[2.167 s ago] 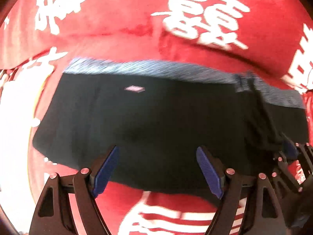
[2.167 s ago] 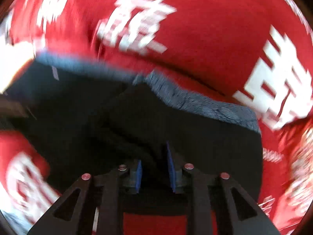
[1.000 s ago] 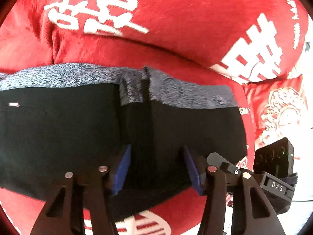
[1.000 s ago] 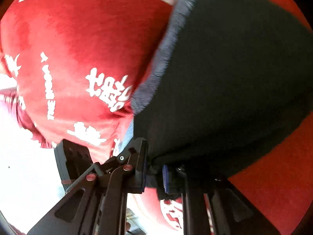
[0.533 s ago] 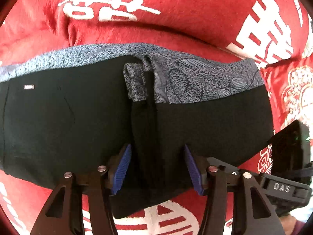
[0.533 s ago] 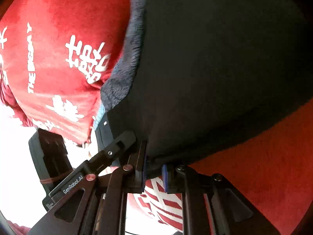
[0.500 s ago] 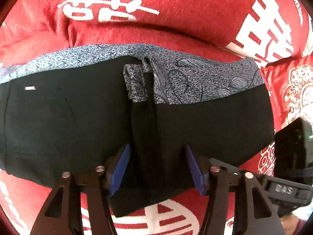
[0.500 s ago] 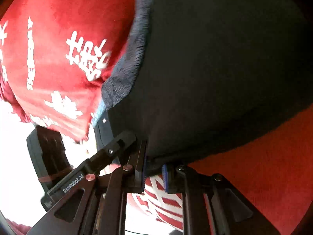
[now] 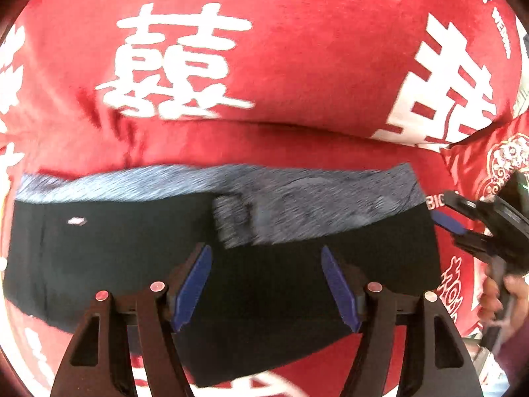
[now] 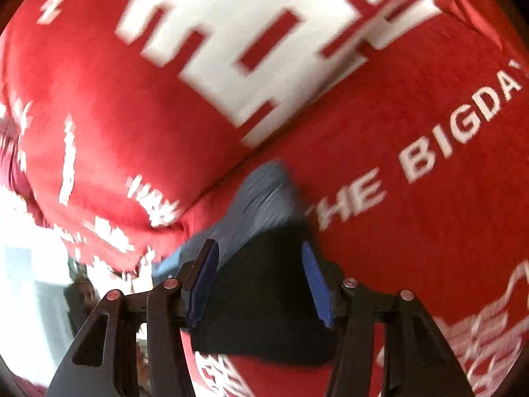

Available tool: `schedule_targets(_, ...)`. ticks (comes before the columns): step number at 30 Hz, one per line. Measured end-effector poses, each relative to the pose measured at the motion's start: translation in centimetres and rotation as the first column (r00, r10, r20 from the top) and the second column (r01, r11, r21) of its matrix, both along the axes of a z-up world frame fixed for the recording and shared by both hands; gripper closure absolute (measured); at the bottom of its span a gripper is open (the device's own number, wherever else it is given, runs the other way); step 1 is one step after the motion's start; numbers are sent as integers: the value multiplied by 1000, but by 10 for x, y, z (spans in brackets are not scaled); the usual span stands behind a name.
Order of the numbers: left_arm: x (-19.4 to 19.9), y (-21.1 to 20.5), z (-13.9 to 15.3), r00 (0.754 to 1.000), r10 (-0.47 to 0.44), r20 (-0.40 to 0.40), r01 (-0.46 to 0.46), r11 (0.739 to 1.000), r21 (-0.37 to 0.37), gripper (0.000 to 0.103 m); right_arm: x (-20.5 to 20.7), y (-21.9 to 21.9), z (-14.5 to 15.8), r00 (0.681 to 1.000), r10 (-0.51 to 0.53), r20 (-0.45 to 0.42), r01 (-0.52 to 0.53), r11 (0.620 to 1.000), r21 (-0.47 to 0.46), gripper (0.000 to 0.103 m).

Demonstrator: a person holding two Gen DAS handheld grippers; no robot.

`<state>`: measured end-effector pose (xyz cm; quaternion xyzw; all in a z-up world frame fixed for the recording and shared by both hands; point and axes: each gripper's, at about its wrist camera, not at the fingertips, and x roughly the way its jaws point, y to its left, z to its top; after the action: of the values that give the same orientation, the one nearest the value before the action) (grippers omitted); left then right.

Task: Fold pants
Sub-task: 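Lay the end onto the trousers and open the right gripper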

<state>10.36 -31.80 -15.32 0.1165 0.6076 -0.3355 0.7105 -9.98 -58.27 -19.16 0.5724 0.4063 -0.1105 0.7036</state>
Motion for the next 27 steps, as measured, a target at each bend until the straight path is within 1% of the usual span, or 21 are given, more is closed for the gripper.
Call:
schedule_targets(2, -4, -18, -7, 1000, -16, -10, 16, 1000, -11, 33, 10, -12, -20, 1000, -3, -7, 3, 998, 59, 47)
schedule_targets(3, -7, -27, -12, 1000, -25, -16, 25, 1000, -16, 33, 18, -16, -32, 1000, 14, 20, -17, 993, 116, 49)
schedule_targets(4, -8, -33, -15, 999, -32, -19, 31, 999, -18, 33, 25, -16, -39, 999, 35, 35, -40, 987, 154, 54)
schedule_targets(6, -12, -45, -25, 999, -44, -26, 44, 999, -8, 33, 34, -14, -50, 997, 76, 15, -77, 981, 176, 58)
schedule_targets(8, -15, -48, -30, 999, -40, -26, 40, 999, 9, 33, 36, -14, -47, 996, 83, 16, -85, 977, 194, 66)
schedule_targets(9, -16, -45, -31, 999, -38, -25, 38, 999, 13, 33, 39, -10, -39, 993, 104, 51, -112, 974, 199, 68)
schedule_targets(10, -18, -42, -33, 999, -39, -24, 40, 999, 20, 33, 43, -4, -32, 988, 135, 69, -146, 971, 189, 68)
schedule_targets(11, -19, -39, -35, 999, -43, -24, 44, 999, 30, 33, 48, 2, -23, 982, 177, 67, -185, 970, 155, 68)
schedule_targets(12, -21, -36, -39, 998, -54, -27, 55, 998, 41, 33, 54, 9, -14, 973, 226, 38, -229, 968, 102, 68)
schedule_targets(13, -24, -33, -42, 997, -69, -25, 70, 996, 50, 33, 59, 14, -9, 966, 259, -7, -258, 965, 50, 69)
schedule_targets(14, -27, -32, -43, 995, -95, -7, 95, 994, 51, 33, 65, 17, -7, 959, 277, -64, -278, 961, -1, 69)
schedule_targets(16, -34, -35, -44, 990, -141, 25, 139, 988, 67, 33, 73, 20, -12, 936, 292, -196, -314, 945, -93, 68)
schedule_targets(17, -38, -37, -44, 987, -155, 39, 152, 985, 83, 33, 77, 24, -15, 920, 304, -249, -346, 927, -147, 62)
schedule_targets(18, -39, -38, -44, 986, -158, 46, 154, 984, 87, 33, 81, 28, -16, 911, 307, -275, -365, 912, -189, 60)
schedule_targets(20, -39, -36, -45, 988, -150, 47, 146, 986, 80, 33, 81, 34, -14, 902, 301, -308, -386, 882, -270, 48)
schedule_targets(21, -39, -36, -45, 989, -141, 43, 138, 988, 69, 33, 79, 35, -11, 902, 289, -320, -385, 874, -295, 46)
schedule_targets(22, -39, -35, -44, 990, -137, 40, 134, 989, 65, 33, 76, 35, -12, 904, 280, -323, -378, 876, -299, 42)
schedule_targets(24, -38, -34, -38, 992, -123, 36, 120, 990, 73, 33, 66, 29, -7, 914, 249, -320, -341, 900, -272, 41)
schedule_targets(25, -37, -31, -34, 993, -113, 41, 110, 991, 74, 33, 64, 29, 1, 921, 227, -318, -318, 908, -272, 41)
schedule_targets(27, -32, -22, -27, 994, -87, 59, 83, 994, 72, 33, 59, 34, 21, 924, 206, -322, -310, 898, -314, 41)
